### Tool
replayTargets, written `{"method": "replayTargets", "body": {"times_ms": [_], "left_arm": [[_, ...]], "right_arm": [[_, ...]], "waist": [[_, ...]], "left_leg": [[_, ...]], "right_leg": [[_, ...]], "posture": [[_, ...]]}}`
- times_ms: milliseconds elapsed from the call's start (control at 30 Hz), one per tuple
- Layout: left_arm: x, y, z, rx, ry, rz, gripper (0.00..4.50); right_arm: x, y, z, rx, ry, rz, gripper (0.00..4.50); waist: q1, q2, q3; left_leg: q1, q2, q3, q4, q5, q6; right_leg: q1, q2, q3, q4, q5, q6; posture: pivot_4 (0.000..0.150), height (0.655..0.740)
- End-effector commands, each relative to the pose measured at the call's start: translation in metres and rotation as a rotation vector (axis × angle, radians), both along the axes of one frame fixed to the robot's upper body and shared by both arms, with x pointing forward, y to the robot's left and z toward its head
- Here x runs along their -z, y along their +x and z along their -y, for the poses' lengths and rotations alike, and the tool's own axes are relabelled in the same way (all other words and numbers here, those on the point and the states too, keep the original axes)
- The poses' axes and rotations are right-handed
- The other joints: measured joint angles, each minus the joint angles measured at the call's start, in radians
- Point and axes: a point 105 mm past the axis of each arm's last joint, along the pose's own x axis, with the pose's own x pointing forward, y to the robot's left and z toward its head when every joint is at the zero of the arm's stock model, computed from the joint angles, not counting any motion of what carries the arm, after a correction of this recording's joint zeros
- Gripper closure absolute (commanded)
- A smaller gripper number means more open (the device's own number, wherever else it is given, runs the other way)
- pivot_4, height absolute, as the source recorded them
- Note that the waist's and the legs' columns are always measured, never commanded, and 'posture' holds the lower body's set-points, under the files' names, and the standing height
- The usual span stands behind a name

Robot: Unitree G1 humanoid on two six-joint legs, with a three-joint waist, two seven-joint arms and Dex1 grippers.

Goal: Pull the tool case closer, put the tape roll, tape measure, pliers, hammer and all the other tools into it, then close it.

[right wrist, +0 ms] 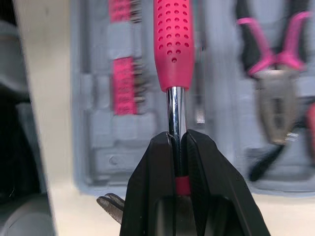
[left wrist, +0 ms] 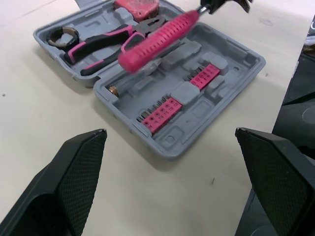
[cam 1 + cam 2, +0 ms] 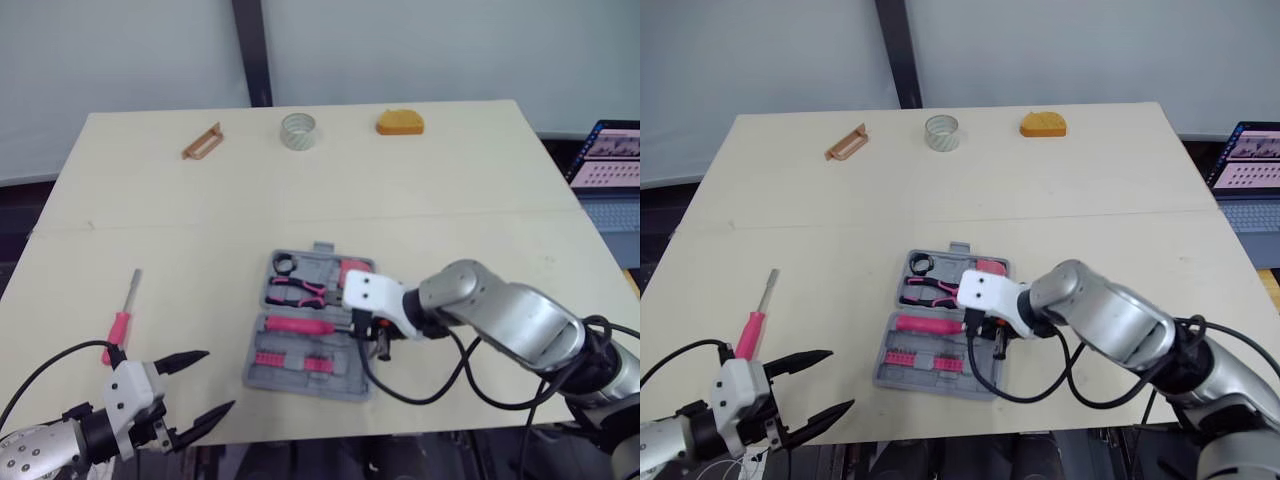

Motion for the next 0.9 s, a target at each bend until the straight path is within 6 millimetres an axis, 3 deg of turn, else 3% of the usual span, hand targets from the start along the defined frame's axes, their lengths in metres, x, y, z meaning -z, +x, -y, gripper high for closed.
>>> {"method": "replayTargets", "body": {"times_ms": [33,900], "left_arm": [[-0.004,-0.003,0.004,0.006,0.004,0.017,0.0],[-0.006,0.0,0.001,-0.029,-0.003,0.031,0.0]], "right_arm": [[-0.007,0.001,-0.004,-0.023,-0.02,0.071,4.43],[0.005,0.006,-0.024,0.004,-0.044,0.091,4.43]], "waist": [[0.0,0.0,0.0],[-0.007,0.0,0.0]], "left_leg": [[0.0,0.0,0.0,0.0,0.0,0.0],[-0.001,0.0,0.001,0.0,0.0,0.0]], "right_leg": [[0.0,0.0,0.0,0.0,0.0,0.0],[-0.003,0.0,0.001,0.001,0.0,0.0]], "posture": [[0.15,0.74],[0.15,0.74]]}}
